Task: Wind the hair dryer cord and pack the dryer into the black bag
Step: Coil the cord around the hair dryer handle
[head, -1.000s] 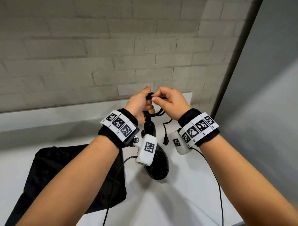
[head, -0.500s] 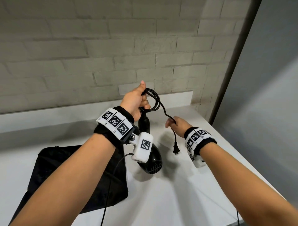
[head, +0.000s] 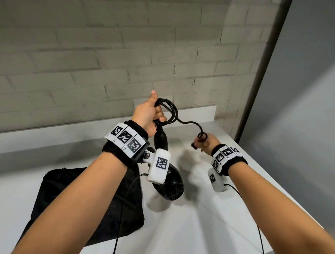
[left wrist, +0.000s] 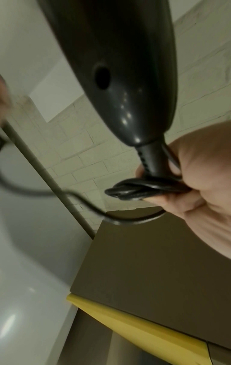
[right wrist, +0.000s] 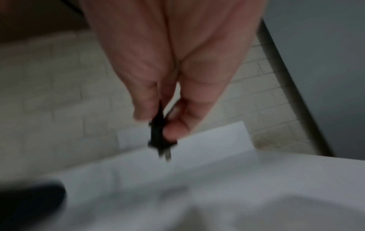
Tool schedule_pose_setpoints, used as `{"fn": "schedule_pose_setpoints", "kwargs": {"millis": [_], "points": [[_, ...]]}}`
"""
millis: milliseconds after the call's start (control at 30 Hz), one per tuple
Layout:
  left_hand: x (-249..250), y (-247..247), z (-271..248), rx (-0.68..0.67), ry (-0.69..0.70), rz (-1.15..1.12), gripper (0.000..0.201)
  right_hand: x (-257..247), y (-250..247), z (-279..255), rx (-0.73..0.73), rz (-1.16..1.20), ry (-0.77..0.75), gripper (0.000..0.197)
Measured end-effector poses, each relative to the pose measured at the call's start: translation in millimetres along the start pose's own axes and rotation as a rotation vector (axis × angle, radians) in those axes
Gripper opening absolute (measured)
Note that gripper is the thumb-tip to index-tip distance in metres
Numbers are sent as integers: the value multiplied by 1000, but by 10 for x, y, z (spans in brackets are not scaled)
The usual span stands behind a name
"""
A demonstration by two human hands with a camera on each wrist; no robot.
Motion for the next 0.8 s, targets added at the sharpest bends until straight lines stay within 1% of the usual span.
{"fn": "schedule_pose_setpoints", "kwargs": {"millis": [33,67,133,167,200,267,300,367,433,467,500,533,600,633,700,800], "points": [[-23,-22,26,21,3,11,34,-141,-87,-12,79,231,-37,32],[-48,-42,47,36,1,22,34,-280,-201,-38,182,385,-102,33],[-97,-82,94,54,2,53,35,-572,-399,-119,367,554,-246,34],[-127,-104,116,58,0,74,35,-700,-472,-159,416,639,-309,34],[-153,-111,135,57,-1,98,35,-806,-533,-215,430,705,-353,32],[-196,-112,159,44,2,145,33,-1007,-581,-327,366,804,-454,28],[-209,-102,165,31,7,166,32,-1087,-566,-370,311,791,-505,25],[-213,-70,161,3,17,204,31,-1183,-487,-431,246,615,-563,19],[-197,-41,142,-10,31,236,29,-1196,-388,-451,247,407,-564,28],[-188,-30,131,-14,39,255,29,-1183,-352,-453,252,339,-556,32],[-185,-19,125,-20,48,278,29,-1174,-326,-458,255,291,-561,31],[-185,-13,122,-27,57,299,30,-1167,-307,-463,259,259,-565,26],[-197,-9,122,-40,66,320,30,-1164,-289,-473,279,233,-568,10],[-203,-9,131,-44,72,332,31,-1175,-295,-480,309,219,-574,7],[-222,-7,141,-53,88,365,31,-1202,-317,-493,361,185,-585,8],[-248,-16,129,-53,100,383,30,-1216,-347,-513,382,152,-531,12]]}}
Point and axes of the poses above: each hand's wrist, its own z-axis towards the middle knuckle, its own y-axis out of the palm, x = y × z, the point moved 4 cm from there along z, towards the middle knuckle, and after that the axes turned 14 degrees about -z, right-handed, at the moved point
